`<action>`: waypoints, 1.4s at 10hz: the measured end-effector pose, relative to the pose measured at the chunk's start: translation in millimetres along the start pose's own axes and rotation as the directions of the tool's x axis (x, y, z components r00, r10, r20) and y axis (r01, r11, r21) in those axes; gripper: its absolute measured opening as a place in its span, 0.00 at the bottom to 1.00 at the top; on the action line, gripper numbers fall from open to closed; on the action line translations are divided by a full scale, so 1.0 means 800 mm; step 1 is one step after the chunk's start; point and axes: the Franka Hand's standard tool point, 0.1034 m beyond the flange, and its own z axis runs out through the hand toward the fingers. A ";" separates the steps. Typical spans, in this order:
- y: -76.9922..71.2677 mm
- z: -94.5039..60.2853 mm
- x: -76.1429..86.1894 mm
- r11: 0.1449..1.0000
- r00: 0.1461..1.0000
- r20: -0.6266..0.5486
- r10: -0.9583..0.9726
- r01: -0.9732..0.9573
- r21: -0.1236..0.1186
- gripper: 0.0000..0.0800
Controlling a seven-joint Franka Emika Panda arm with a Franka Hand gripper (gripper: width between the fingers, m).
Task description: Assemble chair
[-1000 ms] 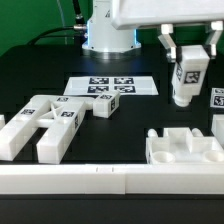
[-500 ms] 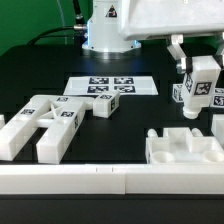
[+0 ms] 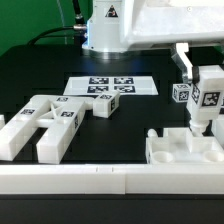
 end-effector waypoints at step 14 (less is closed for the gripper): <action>-0.019 0.038 0.003 1.000 1.000 0.005 -0.018 0.018 0.011 0.37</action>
Offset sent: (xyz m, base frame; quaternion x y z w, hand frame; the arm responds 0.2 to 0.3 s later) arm 0.0000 0.0000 0.0000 0.0000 0.0000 0.0000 1.0000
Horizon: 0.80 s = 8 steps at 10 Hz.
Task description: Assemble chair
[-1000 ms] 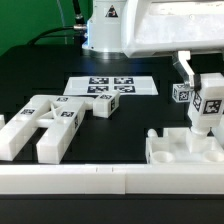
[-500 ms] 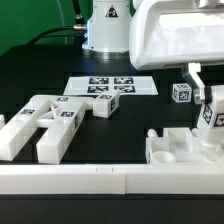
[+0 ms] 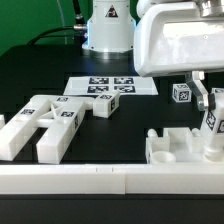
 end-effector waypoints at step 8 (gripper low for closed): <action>-0.003 0.010 -0.007 1.000 1.000 -0.023 -0.009 0.009 -0.002 0.37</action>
Offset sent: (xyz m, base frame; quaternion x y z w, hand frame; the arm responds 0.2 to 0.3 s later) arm 0.0118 0.0018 -0.0055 -0.0114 0.0104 0.0002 0.9999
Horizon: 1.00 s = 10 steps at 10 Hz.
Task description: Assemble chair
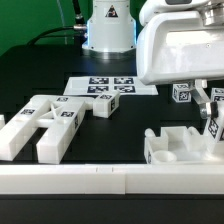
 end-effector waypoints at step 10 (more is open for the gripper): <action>-0.013 0.003 -0.014 1.000 0.991 -0.132 -0.017 0.015 -0.011 0.67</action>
Offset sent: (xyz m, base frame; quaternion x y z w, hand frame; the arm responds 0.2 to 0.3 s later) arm -0.0165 0.0025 -0.0197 -0.0215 0.0393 -0.0066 0.9990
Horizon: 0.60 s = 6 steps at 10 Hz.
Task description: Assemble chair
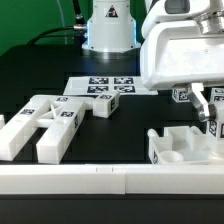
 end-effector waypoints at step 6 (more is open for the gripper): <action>0.007 -0.008 0.007 1.000 1.000 0.012 -0.013 0.013 -0.002 0.81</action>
Offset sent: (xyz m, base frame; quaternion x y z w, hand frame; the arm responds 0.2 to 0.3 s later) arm 0.0000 0.0000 0.0000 0.0000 0.0000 0.0000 1.0000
